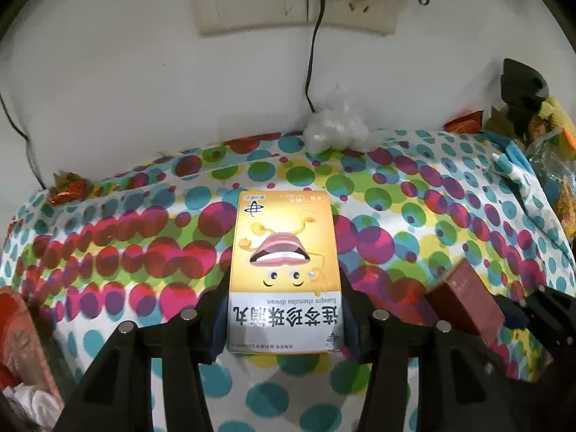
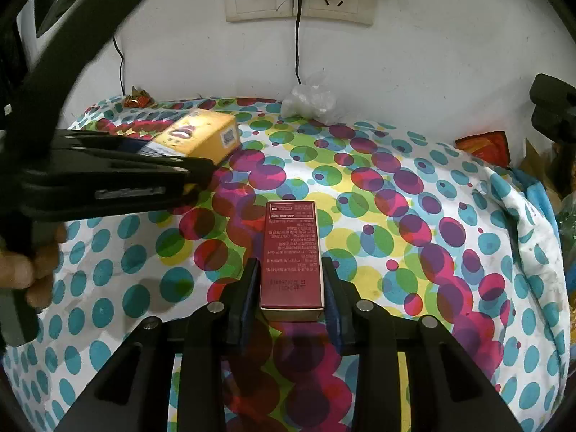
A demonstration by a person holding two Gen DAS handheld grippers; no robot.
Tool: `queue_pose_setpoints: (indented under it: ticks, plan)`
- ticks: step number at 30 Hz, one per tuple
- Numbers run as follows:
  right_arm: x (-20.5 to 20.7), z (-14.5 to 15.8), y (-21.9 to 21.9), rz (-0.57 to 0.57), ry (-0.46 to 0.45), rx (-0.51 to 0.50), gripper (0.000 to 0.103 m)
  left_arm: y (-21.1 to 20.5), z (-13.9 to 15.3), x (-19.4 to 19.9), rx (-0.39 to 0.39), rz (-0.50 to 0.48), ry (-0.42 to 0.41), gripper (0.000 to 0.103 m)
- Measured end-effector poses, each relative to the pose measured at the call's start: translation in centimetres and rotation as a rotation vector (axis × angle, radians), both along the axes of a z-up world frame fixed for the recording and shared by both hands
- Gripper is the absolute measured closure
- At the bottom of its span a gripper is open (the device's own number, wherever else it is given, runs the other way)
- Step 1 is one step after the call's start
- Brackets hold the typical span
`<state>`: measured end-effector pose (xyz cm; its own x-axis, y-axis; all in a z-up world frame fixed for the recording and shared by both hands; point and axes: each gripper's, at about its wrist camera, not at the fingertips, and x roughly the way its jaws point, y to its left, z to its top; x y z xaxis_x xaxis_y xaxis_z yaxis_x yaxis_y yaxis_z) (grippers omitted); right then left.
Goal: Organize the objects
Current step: 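Carry the yellow medicine box onto the red tray and open the left tool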
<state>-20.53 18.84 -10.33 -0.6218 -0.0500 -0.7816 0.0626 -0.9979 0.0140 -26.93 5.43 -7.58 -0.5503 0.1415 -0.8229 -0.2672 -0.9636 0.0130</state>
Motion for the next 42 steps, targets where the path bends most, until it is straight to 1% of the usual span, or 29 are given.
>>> queue_pose_setpoints:
  ticks: [4, 7, 11, 13, 16, 18, 23, 26, 28, 32, 37, 40, 42]
  plan:
    - [0.0, 0.1, -0.1, -0.002, 0.0, 0.001, 0.071, -0.9, 1.3, 2.2, 0.008, 0.007, 0.008, 0.051]
    - [0.0, 0.1, -0.1, -0.004, -0.001, 0.007, 0.071, -1.0, 2.1, 4.2, -0.018, 0.004, 0.025, 0.051]
    - [0.0, 0.1, -0.1, -0.007, -0.001, 0.01, 0.071, -1.3, 3.0, 6.9, -0.03, -0.01, 0.03, 0.051]
    - [0.0, 0.1, -0.3, -0.008, 0.0, 0.008, 0.071, -1.3, 3.2, 8.1, -0.025, -0.019, 0.028, 0.051]
    - [0.0, 0.1, -0.3, -0.009, 0.0, 0.009, 0.071, -1.1, 3.3, 10.0, -0.042, -0.033, 0.036, 0.052]
    - [0.0, 0.1, -0.3, -0.01, 0.0, 0.011, 0.071, -1.2, 3.2, 11.0, -0.041, -0.039, 0.018, 0.051]
    - [0.0, 0.1, -0.4, -0.013, 0.0, 0.011, 0.071, -2.7, 4.0, 13.6, -0.022, -0.015, 0.007, 0.051]
    - [0.0, 0.1, -0.5, -0.014, 0.0, 0.013, 0.071, -3.8, 4.7, 14.9, -0.032, 0.003, 0.016, 0.051]
    - [0.0, 0.1, -0.6, -0.016, 0.0, 0.012, 0.071, -5.0, 5.4, 15.7, -0.034, 0.012, 0.025, 0.051]
    - [0.0, 0.0, -0.7, -0.018, 0.0, 0.013, 0.071, -8.3, 6.8, 16.8, -0.044, 0.068, 0.053, 0.051]
    - [0.1, 0.0, -0.8, -0.022, 0.0, 0.019, 0.071, -14.1, 8.1, 17.1, -0.05, 0.189, 0.059, 0.051]
    - [0.0, 0.0, -0.8, -0.024, 0.0, 0.022, 0.071, -17.5, 8.6, 17.0, -0.038, 0.255, 0.061, 0.051]
    - [0.1, 0.0, -0.7, -0.026, 0.001, 0.03, 0.071, -19.6, 8.8, 16.9, -0.05, 0.302, 0.074, 0.051]
